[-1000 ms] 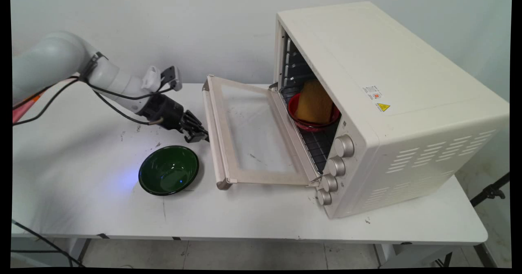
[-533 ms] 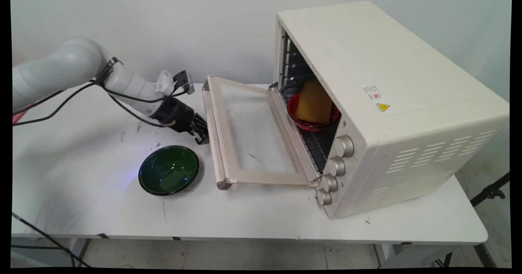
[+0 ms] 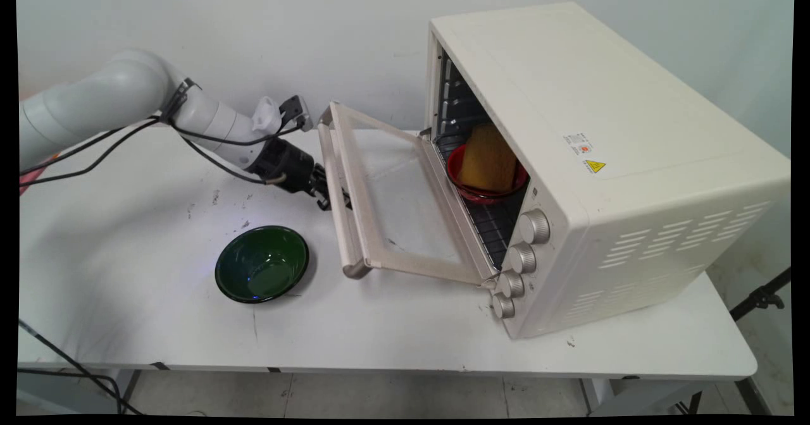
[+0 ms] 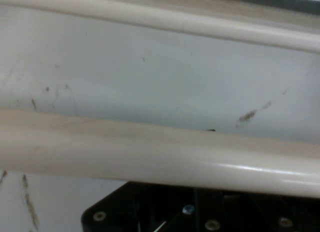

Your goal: Close the oven

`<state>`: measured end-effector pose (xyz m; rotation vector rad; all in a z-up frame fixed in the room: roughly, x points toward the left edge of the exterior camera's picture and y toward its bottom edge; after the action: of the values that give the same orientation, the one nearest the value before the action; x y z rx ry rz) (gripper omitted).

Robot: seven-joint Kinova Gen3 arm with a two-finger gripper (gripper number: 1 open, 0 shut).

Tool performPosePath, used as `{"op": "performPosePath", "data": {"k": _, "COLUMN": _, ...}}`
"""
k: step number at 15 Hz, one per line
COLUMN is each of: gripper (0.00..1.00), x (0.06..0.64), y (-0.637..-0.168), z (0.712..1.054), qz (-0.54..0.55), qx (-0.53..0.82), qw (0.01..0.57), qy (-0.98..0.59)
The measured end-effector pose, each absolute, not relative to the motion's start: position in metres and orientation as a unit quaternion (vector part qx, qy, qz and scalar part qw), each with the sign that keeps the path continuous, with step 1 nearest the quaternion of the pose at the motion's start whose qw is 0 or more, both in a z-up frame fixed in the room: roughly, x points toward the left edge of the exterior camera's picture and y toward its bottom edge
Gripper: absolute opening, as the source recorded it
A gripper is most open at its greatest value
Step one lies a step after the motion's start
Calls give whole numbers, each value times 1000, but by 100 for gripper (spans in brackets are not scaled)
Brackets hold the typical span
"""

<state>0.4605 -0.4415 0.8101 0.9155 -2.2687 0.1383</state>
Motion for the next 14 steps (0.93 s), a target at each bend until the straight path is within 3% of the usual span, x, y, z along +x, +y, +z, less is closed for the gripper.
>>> {"op": "performPosePath", "data": {"k": 14, "gripper": 0, "x": 431, "y": -486, "z": 881, "qz": 82, "qx": 321, "qw": 418, "qy": -846}}
